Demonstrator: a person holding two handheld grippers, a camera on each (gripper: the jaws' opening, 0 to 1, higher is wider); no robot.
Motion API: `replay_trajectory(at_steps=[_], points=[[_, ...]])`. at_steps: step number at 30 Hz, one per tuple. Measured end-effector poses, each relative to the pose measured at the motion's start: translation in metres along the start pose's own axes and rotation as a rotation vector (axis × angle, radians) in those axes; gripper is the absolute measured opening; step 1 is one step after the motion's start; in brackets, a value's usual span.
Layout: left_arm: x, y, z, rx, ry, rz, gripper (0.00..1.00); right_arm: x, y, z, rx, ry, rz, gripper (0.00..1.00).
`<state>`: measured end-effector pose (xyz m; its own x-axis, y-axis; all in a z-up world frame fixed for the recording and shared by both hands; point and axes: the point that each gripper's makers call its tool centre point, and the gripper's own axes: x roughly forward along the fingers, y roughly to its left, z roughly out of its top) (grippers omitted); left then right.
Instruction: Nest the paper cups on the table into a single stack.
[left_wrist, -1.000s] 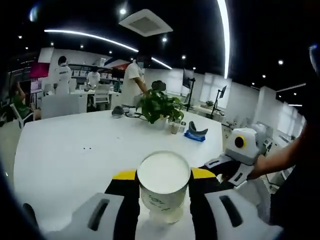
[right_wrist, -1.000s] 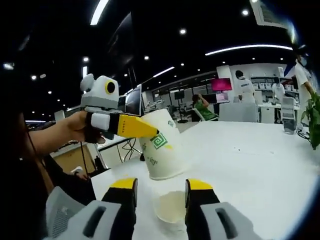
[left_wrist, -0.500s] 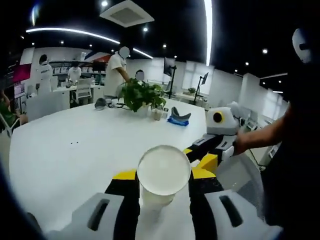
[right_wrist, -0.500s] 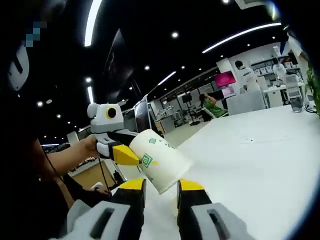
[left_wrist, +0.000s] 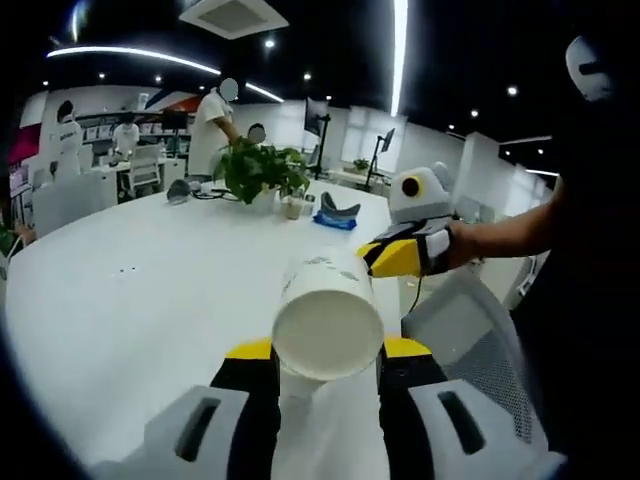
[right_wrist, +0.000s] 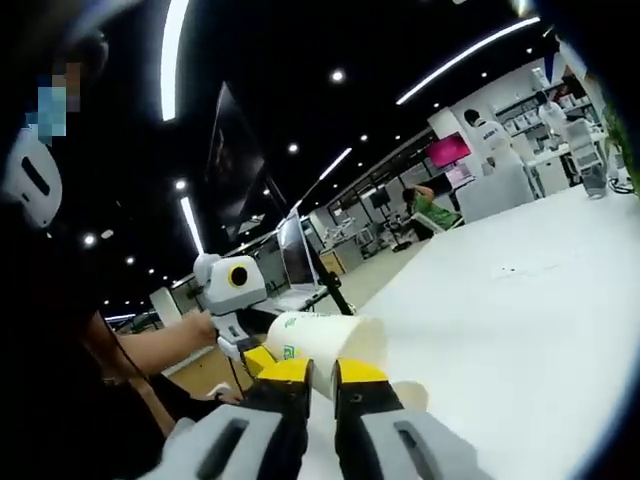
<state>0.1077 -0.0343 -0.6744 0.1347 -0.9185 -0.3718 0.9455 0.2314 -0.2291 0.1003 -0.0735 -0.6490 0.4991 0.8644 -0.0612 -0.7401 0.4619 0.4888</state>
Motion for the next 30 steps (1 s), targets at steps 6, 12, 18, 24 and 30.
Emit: replay_trajectory(at_steps=[6, 12, 18, 24, 30], points=[[0.001, -0.004, 0.002, 0.004, -0.009, -0.011, 0.35, -0.005, 0.018, 0.012, 0.077, -0.035, 0.116, 0.00], [0.003, -0.002, 0.004, 0.047, -0.013, 0.023, 0.52, -0.001, 0.020, 0.011, 0.037, 0.009, 0.115, 0.00], [0.000, 0.000, 0.002, 0.077, -0.013, 0.062, 0.63, 0.000, 0.011, 0.010, -0.036, 0.095, 0.061, 0.00], [-0.006, 0.005, -0.002, 0.092, -0.010, 0.109, 0.70, 0.001, 0.004, 0.007, -0.102, 0.177, 0.024, 0.00], [-0.012, 0.009, -0.005, 0.098, -0.028, 0.156, 0.76, 0.002, -0.004, -0.003, -0.175, 0.303, -0.020, 0.00]])
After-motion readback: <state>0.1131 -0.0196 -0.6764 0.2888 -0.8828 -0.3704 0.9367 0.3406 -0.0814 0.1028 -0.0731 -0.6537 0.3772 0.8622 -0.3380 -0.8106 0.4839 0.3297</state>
